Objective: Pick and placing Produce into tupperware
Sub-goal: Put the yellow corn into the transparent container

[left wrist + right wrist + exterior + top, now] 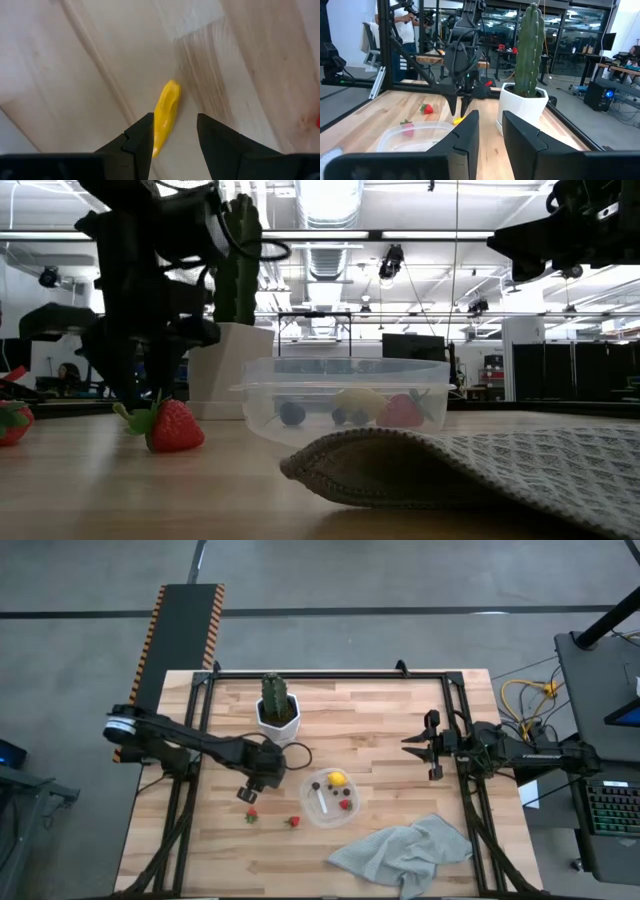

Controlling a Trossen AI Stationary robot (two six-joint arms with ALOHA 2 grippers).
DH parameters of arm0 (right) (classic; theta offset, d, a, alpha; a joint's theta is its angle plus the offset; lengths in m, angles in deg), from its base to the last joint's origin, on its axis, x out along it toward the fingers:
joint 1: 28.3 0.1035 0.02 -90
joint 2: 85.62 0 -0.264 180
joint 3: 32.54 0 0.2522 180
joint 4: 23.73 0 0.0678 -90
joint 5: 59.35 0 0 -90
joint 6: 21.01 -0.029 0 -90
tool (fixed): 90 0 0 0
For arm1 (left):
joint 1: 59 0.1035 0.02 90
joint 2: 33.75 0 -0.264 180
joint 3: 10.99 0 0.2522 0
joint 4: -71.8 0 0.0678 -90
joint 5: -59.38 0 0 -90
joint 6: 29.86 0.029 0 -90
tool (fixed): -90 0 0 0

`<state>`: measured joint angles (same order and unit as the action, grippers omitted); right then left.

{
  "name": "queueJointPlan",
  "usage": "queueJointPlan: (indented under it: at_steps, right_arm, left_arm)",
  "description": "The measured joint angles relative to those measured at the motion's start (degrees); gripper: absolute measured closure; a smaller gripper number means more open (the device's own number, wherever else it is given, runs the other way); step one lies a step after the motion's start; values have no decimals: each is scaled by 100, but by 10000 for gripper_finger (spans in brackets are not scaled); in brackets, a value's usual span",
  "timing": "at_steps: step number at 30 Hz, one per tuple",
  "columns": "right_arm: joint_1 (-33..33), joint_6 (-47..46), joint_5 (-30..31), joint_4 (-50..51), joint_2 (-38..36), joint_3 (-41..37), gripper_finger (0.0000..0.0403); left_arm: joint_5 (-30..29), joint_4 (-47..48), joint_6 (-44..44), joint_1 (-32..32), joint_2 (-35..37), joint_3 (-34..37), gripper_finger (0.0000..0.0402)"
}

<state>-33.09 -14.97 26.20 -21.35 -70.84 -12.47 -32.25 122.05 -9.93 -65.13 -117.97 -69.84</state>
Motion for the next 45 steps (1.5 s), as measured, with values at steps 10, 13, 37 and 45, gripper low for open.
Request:
queueJointPlan:
  at_steps: [10, 13, 37, 45]
  right_arm:
    - [1, 0, 0, 7, 2, 0, 322]
    - [-1, 0, 0, 7, 0, 0, 321]
    - [1, -153, -48, 93, 0, 0, 327]
    - [1, -153, -51, 129, 0, 0, 322]
  left_arm:
    - [-255, -4, 2, -12, -438, -5, 267]
    - [-258, -2, -4, -14, -472, -10, 267]
    - [-321, -27, 592, -7, -394, 29, 267]
    - [-304, -18, 599, -1, -398, 34, 293]
